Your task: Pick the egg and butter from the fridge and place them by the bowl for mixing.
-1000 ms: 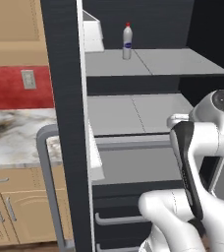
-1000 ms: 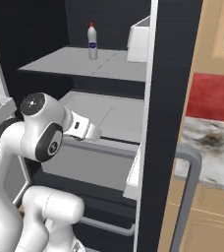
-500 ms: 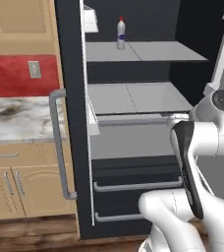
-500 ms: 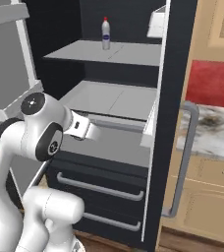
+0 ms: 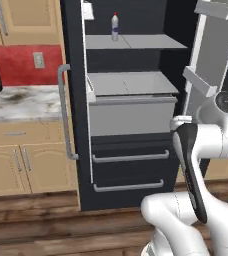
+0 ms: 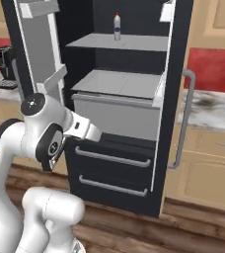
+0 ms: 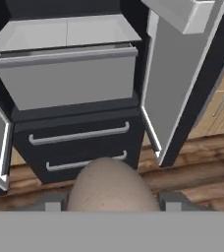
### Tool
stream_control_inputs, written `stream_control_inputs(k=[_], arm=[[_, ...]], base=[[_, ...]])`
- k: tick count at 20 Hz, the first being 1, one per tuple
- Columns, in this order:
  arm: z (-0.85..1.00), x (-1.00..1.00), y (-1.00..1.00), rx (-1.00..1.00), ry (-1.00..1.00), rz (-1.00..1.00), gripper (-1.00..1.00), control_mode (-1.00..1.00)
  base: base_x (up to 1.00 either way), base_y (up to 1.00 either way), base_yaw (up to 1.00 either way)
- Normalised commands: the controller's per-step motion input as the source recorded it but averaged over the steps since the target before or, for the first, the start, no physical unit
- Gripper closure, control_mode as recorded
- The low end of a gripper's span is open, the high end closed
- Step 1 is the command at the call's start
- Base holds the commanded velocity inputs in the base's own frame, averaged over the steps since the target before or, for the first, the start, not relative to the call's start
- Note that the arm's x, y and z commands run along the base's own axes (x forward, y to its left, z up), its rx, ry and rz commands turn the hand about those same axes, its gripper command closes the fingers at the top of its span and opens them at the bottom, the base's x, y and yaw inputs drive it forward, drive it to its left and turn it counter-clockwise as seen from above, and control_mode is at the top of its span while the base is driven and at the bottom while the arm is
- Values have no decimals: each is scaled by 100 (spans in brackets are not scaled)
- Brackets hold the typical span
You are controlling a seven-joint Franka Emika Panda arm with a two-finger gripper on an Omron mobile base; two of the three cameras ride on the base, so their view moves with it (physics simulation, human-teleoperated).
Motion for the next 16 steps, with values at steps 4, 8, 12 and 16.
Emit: stream_control_inputs(k=[4,8,12,16], arm=[[0,0,0,0,0,0,100,100],[0,0,0,0,0,0,100,100],[0,0,0,0,0,0,100,100],[0,0,0,0,0,0,100,100]], base=[[-52,11,-64],[-10,12,-92],[0,10,-98],[0,5,-100]])
